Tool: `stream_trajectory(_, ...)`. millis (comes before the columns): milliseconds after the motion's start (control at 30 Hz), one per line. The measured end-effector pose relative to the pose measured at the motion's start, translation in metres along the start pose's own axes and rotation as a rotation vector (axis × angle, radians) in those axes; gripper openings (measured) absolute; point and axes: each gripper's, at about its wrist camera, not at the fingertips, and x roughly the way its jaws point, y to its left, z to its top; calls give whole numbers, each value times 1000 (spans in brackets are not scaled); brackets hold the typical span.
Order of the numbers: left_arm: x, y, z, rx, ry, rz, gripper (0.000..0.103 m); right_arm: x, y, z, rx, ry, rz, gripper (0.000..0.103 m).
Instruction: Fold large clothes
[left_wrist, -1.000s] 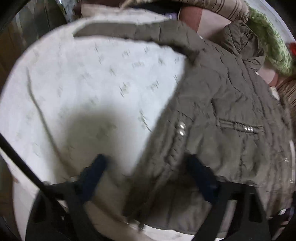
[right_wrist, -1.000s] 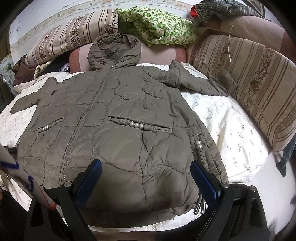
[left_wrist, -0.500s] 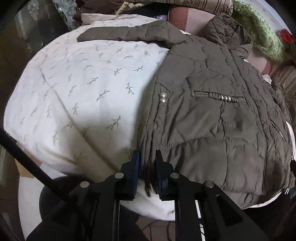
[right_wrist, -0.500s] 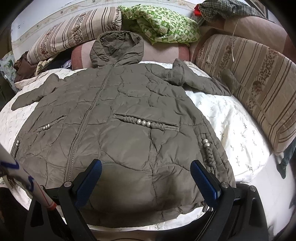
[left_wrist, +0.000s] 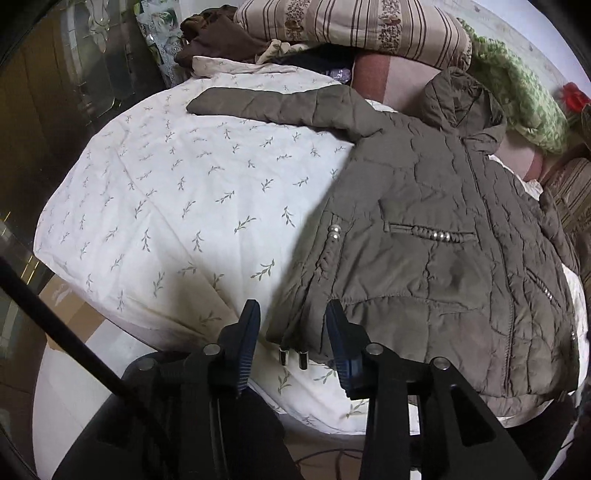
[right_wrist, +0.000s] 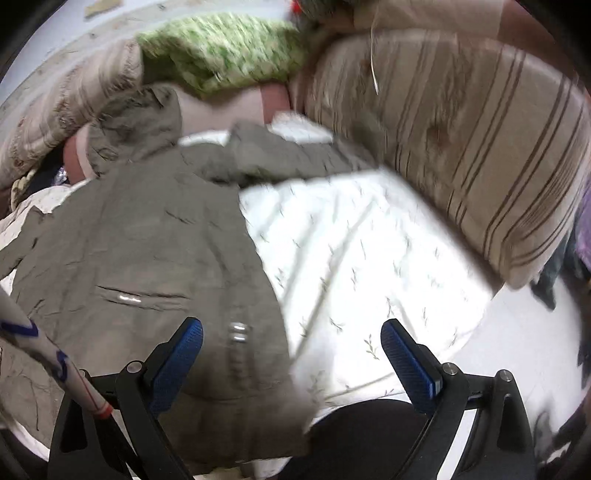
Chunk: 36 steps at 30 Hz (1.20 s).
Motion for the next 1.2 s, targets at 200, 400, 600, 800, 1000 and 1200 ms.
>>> stream_trajectory(200,-10,-9,1,8,-4,15,42,57,10,-14,-14,236,267,49)
stream_trajectory(400,-24,-12,4,-4,-28,38,45,46,-10,-12,-21,205,312,20)
stream_trajectory(600,-32,-20,7,4,-42,37,45,54,-26,-10,-30,205,225,19)
stream_trajectory(800,-35,-26,8,21,-57,42,46,54,-18,-11,-54,203,183,20)
stream_trajectory(1000,-35,-21,9,26,-80,61,52,26,-23,-7,-81,122,103,54)
stream_trajectory(1200,-25,-14,17,19,-84,97,52,-29,-23,10,-58,6,102,61)
